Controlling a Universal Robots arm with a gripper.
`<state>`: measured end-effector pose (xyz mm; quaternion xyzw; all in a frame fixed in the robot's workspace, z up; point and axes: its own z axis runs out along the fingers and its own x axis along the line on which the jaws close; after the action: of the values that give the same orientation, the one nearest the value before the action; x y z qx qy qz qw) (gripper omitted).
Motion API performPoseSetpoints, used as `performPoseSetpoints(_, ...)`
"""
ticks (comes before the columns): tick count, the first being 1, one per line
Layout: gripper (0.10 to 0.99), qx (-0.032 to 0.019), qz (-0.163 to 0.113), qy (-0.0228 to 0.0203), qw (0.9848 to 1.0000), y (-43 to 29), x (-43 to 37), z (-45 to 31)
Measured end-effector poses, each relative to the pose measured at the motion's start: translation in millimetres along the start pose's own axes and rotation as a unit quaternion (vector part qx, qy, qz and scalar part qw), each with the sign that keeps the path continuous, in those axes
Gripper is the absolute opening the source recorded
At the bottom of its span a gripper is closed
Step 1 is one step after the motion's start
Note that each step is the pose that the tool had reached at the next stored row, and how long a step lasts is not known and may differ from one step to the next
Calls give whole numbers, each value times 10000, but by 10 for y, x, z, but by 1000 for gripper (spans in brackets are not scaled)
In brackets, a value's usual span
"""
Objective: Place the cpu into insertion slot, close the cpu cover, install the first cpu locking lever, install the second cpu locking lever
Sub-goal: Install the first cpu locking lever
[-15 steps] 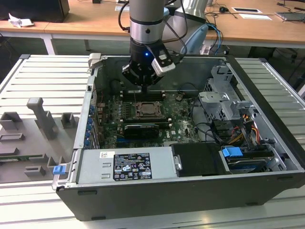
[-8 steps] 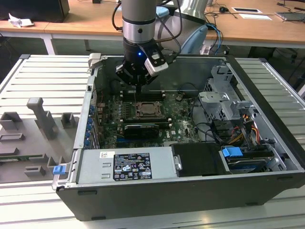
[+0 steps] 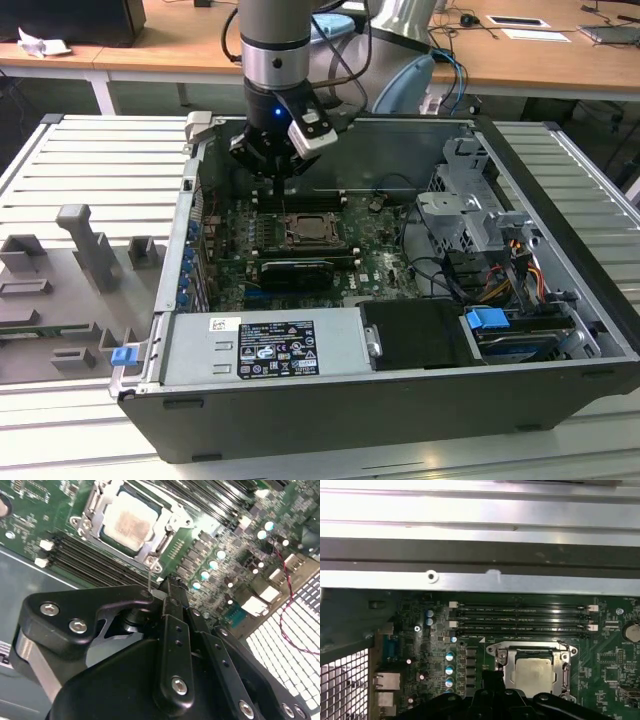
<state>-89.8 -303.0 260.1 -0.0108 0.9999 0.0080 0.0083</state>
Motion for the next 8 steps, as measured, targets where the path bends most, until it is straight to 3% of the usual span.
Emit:
performPoseSetpoints(4, 106, 0, 0, 1, 10000, 24, 67, 0)
performPoseSetpoints(8, 106, 0, 1, 0, 10000, 94, 69, 4)
